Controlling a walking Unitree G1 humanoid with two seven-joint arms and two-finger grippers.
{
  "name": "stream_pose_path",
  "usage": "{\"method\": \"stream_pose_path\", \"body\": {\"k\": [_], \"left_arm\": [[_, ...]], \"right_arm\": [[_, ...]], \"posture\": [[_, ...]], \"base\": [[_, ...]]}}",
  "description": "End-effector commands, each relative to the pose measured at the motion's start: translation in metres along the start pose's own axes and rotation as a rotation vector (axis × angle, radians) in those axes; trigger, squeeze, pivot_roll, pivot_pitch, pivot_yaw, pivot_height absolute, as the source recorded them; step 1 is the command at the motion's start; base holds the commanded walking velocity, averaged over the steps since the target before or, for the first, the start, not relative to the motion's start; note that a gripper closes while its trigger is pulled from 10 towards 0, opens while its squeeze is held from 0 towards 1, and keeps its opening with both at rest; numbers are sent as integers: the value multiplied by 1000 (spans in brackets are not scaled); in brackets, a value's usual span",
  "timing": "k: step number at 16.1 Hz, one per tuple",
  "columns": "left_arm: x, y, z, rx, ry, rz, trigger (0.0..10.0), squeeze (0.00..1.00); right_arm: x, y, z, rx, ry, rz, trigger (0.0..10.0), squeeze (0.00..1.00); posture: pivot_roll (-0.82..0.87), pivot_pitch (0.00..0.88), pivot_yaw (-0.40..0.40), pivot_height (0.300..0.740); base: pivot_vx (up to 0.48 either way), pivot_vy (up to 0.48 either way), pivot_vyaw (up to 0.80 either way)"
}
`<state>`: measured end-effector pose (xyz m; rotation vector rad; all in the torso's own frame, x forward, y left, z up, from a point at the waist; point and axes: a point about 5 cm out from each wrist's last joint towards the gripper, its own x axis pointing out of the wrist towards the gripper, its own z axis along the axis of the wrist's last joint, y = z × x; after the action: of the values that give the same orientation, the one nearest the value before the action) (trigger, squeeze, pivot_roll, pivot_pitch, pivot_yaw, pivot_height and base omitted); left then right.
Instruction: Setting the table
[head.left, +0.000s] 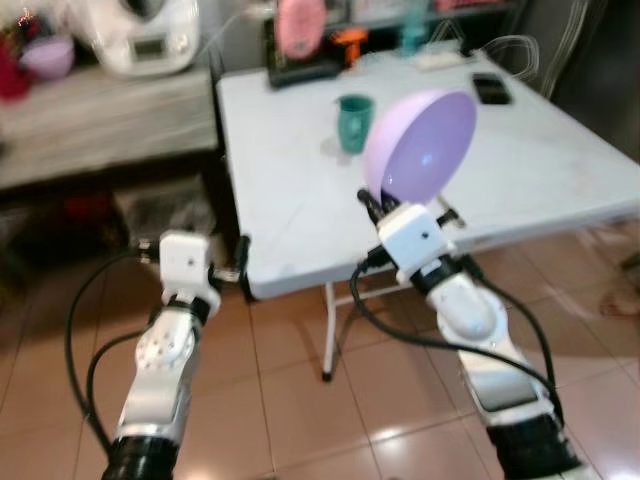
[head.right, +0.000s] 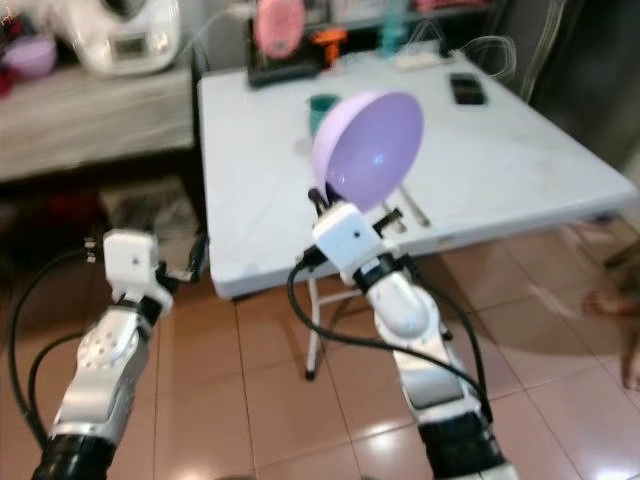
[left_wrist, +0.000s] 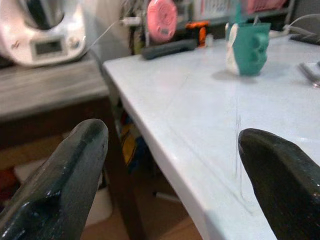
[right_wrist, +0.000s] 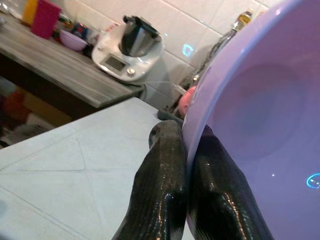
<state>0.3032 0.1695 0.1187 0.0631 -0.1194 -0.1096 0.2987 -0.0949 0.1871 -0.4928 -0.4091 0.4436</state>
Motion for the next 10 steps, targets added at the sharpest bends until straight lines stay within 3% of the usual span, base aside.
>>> {"method": "stream_pose_path", "body": {"k": [1, 8, 10], "left_arm": [[-1, 7, 1, 10, -1, 19, 10000, 0], [0, 4, 1, 3, -2, 11, 10000, 0], [0, 3, 0, 1, -3, 9, 10000, 0]], "right_arm": [[5, 2, 10, 7, -46, -1, 10000, 0], [4, 3, 12, -9, -61, 14, 10000, 0], [4, 3, 12, -9, -64, 15, 10000, 0]], "posture": [[-148, 71, 54, 740], [-151, 69, 55, 740], [-152, 67, 55, 740]], "base": [[0, 480, 0], [0, 480, 0], [0, 480, 619]]}}
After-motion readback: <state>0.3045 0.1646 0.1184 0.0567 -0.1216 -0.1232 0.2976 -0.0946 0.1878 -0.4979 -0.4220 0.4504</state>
